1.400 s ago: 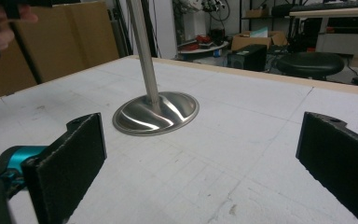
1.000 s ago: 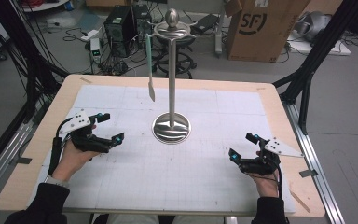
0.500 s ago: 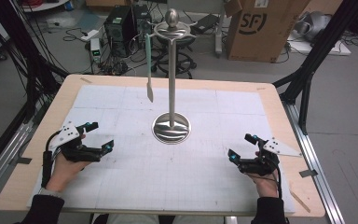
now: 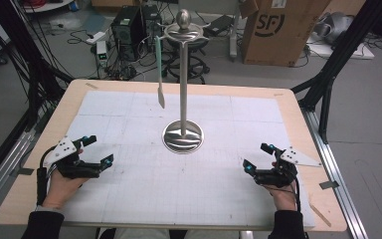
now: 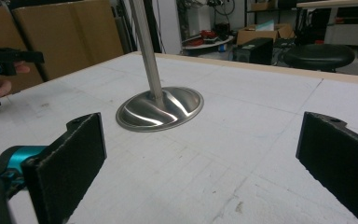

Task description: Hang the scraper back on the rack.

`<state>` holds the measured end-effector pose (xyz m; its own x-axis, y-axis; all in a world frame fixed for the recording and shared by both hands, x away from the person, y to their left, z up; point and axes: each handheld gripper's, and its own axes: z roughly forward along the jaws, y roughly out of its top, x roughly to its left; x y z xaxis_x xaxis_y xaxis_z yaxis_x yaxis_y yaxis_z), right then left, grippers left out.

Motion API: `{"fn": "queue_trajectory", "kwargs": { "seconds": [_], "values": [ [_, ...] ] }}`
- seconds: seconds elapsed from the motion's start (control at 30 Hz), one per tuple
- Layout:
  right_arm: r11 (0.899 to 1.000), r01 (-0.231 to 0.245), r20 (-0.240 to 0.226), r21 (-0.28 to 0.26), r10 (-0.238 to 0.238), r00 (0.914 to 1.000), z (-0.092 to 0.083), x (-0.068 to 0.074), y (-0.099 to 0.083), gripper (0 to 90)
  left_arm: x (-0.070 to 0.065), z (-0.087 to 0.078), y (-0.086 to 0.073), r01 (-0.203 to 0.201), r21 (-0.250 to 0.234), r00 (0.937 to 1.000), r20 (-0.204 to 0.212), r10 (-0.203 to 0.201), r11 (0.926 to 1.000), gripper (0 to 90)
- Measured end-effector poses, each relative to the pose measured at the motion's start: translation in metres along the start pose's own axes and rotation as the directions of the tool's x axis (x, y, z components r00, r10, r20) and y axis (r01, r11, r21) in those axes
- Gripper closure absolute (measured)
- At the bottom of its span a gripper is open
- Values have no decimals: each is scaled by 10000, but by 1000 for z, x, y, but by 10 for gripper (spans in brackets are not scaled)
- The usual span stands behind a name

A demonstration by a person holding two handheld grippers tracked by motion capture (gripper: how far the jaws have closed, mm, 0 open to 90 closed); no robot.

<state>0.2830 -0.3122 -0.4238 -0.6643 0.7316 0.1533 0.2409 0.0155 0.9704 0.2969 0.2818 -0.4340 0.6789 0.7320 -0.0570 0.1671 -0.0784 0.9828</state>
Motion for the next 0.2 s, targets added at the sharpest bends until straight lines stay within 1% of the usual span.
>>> {"fn": "queue_trajectory", "kwargs": {
  "seconds": [0.2],
  "values": [
    [10000, -2, -44, 77, 2, 10000, 1, 0, -1, 2, 1, 1, -1, 81, -12, 10000, -29, -81, 10000, 17]
  ]
}}
